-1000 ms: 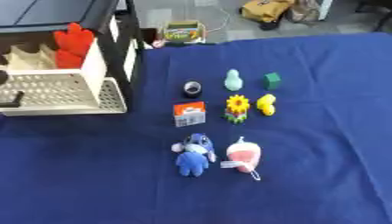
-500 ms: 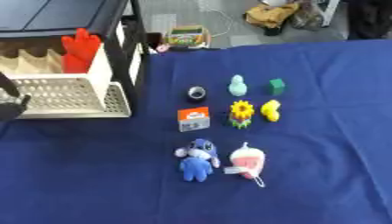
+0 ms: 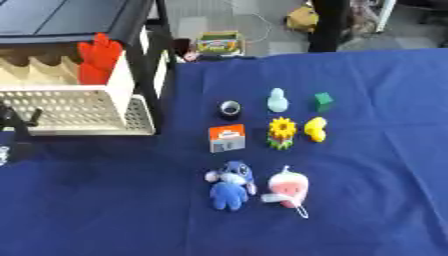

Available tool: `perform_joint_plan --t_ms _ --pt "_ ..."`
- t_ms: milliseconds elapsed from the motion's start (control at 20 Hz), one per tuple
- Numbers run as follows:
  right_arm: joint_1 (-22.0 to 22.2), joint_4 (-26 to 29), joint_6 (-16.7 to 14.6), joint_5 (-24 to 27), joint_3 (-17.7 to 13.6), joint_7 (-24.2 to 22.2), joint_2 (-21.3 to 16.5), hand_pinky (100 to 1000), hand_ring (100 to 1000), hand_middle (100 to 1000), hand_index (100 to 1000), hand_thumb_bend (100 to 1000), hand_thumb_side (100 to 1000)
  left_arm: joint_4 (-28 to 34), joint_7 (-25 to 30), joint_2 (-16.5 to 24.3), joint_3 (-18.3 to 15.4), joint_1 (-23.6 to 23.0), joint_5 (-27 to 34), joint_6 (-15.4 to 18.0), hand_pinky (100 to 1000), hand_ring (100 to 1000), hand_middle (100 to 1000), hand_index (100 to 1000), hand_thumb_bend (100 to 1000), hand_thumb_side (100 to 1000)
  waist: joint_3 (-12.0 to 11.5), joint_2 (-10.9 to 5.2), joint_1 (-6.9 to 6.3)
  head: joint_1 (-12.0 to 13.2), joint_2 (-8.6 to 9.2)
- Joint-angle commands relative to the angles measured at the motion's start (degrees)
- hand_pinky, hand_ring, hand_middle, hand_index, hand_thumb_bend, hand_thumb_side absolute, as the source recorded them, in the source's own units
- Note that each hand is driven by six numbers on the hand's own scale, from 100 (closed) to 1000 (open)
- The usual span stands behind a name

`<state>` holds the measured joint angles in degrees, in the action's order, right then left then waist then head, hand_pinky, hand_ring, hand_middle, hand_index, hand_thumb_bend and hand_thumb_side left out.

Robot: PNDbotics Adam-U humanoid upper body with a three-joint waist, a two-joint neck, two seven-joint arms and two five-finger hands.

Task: Pick up objects from table and place into drawer.

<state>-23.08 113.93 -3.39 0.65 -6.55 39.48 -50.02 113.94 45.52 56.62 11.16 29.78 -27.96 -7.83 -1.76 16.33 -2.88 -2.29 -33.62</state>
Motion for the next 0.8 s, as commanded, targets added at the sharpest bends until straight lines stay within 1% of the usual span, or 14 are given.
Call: perform_joint_plan --t_ms 50,300,350,400,450,500,550,650,800 --pt "-0.2 0.7 0.2 -0.3 -1.0 0.3 -1.0 682 745 679 806 100 820 0.7 -1.0 2.6 -0.8 -0.7 1.0 -0.4 105 364 412 742 355 1000 -0.1 -0.74 0.28 0.2 0.75" --pt "-0.1 0.7 0.2 -0.4 -1.1 0.5 -0.7 681 743 678 805 100 819 0.7 -1.7 2.1 -1.0 -3.9 2.2 -2.4 122 393 430 751 364 1000 -0.1 -0.49 0.5 0.5 1.11" --pt "-0.1 0.7 0.2 -0.4 -1.2 0.5 -0.6 681 743 678 805 100 820 0.7 -1.7 2.0 -1.0 -4.4 2.0 -2.9 150 434 460 772 319 1000 -0.1 -0.44 0.55 0.5 1.2" --pt "-0.1 0.7 0.2 -0.4 -1.2 0.5 -0.6 681 743 678 805 100 820 0.7 -1.6 1.8 -0.9 -4.9 1.8 -3.4 153 439 462 775 372 1000 -0.1 -0.41 0.59 0.5 1.27" --pt "-0.1 0.7 0.2 -0.5 -1.2 0.6 -0.5 680 742 678 805 100 812 0.7 -1.6 1.8 -0.9 -5.5 1.6 -4.2 192 499 501 819 378 1000 -0.1 -0.37 0.64 0.5 1.38" --pt "-0.1 0.7 0.2 -0.5 -1.3 0.6 -0.5 680 741 678 804 100 806 0.7 -1.6 1.7 -0.9 -5.9 1.4 -5.1 207 518 509 827 379 1000 -0.1 -0.34 0.68 0.6 1.46" --pt "-0.1 0.7 0.2 -0.5 -1.3 0.6 -0.5 680 741 678 803 100 799 0.7 -1.6 1.7 -0.8 -6.2 1.2 -6.0 264 575 535 868 371 1000 0.0 -0.3 0.72 0.6 1.54" --pt "-0.1 0.7 0.3 -0.6 -1.3 0.5 -0.4 680 741 678 803 100 803 0.7 -1.6 1.6 -0.8 -6.4 1.3 -8.0 307 603 551 914 360 1000 0.1 -0.24 0.78 0.7 1.68" --pt "0.0 0.7 0.4 -0.7 -1.3 0.5 -0.3 679 740 677 803 100 800 0.7 -1.8 1.6 -0.8 -5.9 1.2 -10.6 317 611 560 922 354 1000 0.3 -0.19 0.77 0.9 1.84"
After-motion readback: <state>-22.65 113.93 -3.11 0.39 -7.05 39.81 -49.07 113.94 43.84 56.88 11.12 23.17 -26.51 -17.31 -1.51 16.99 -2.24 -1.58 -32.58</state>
